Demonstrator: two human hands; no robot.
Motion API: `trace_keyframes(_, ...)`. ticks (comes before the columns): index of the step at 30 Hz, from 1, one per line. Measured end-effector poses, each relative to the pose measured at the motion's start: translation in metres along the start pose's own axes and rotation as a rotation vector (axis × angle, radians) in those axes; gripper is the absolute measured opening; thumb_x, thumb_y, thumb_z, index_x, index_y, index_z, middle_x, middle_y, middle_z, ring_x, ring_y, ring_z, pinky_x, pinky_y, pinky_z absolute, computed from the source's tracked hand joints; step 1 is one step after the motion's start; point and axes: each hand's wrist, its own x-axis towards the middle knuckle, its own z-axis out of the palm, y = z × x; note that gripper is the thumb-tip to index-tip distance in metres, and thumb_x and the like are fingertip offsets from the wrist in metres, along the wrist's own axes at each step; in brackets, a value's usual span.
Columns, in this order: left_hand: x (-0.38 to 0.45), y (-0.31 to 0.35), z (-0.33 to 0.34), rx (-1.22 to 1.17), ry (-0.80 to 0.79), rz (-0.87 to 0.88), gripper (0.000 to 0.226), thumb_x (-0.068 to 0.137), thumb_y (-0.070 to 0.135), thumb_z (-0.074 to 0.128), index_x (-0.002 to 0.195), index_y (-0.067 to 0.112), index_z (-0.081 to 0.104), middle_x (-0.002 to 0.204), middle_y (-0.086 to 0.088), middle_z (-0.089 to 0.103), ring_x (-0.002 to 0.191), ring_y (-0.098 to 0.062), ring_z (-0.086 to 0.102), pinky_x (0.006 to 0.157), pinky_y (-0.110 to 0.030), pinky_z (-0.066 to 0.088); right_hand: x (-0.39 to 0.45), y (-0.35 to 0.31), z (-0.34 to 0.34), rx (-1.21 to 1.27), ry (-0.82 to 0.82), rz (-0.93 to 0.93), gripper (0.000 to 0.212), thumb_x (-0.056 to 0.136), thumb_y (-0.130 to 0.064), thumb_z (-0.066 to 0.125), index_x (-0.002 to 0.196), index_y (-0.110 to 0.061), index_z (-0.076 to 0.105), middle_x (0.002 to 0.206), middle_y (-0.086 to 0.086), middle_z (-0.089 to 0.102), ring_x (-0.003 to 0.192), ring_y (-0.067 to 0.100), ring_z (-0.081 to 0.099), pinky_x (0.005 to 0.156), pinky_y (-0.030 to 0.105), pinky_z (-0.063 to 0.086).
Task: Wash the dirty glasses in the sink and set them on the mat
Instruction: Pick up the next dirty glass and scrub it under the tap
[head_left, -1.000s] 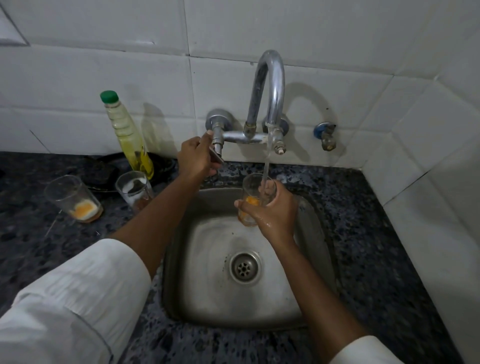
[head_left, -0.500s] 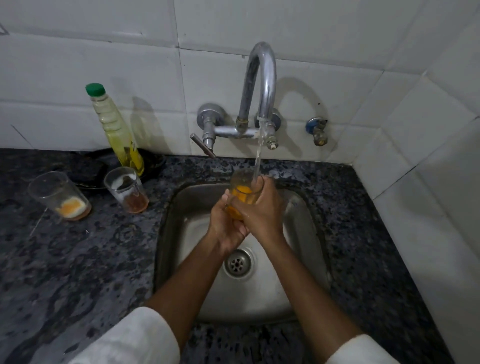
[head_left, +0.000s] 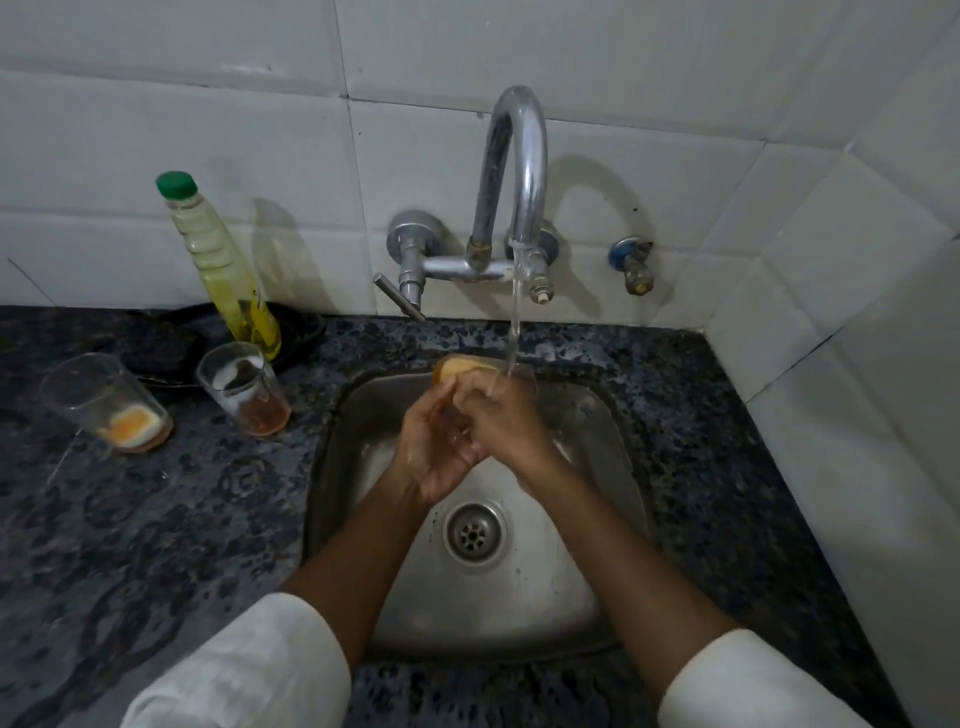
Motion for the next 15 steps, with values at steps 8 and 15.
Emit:
trace_keyframes(8, 0.005, 0.008, -0.003, 0.215, 0.088, -0.14, 0.041, 0.091, 0.044, 0.061, 0.104, 0.006, 0.069, 0.091, -0.011, 0.072, 0.079, -0.02, 0.069, 0.069, -0.033, 0.058, -0.008, 0.016, -0.018, -0.914, -0.23, -0.251, 0.028, 0.094, -0.024, 0.047, 0.118, -0.016, 0.059, 0.116, 0.012, 0.064, 0.107, 0.033, 0.06, 0.077, 0.037, 0.042)
trace_keyframes(15, 0.001, -0.008, 0.003, -0.009, -0.04, 0.03, 0.032, 0.095, 0.028, 0.051, 0.086, 0.01, 0.076, 0.088, -0.009, 0.072, 0.078, -0.017, 0.068, 0.067, -0.024, 0.053, -0.006, 0.007, 0.01, 0.193, 0.068, 0.074, 0.014, 0.084, -0.025, 0.057, 0.083, -0.016, 0.067, 0.089, 0.013, 0.07, 0.087, 0.032, 0.068, 0.08, 0.05, 0.056)
